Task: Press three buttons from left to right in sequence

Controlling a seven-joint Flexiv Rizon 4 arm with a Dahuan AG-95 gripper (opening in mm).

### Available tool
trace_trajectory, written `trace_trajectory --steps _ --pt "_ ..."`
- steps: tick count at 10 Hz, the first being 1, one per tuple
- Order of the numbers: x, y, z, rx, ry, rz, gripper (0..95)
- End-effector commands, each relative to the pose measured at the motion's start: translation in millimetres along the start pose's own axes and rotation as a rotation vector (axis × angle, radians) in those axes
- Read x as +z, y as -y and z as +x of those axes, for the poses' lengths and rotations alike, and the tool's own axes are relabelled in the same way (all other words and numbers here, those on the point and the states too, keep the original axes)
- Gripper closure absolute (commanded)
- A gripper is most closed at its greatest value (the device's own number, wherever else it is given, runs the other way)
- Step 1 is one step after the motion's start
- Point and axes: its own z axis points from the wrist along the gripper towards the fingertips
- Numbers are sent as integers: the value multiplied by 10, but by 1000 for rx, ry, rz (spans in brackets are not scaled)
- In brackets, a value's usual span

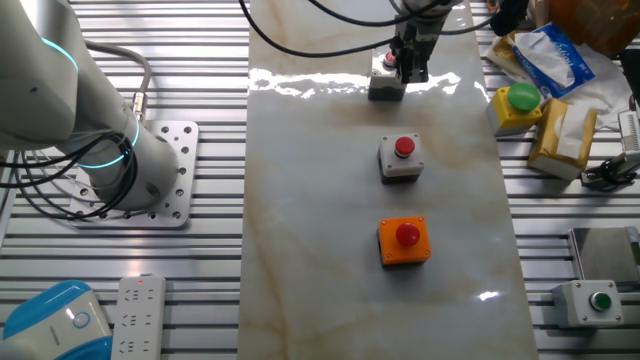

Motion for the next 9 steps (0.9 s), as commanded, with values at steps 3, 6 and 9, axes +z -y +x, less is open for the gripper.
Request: trace_trajectory --steps 3,6,9 --pt "-7 -15 3 -5 -3 -1 950" --pt "-21 -255 58 17 -1 5 950" --pt "130 -649 -85 44 -4 16 950"
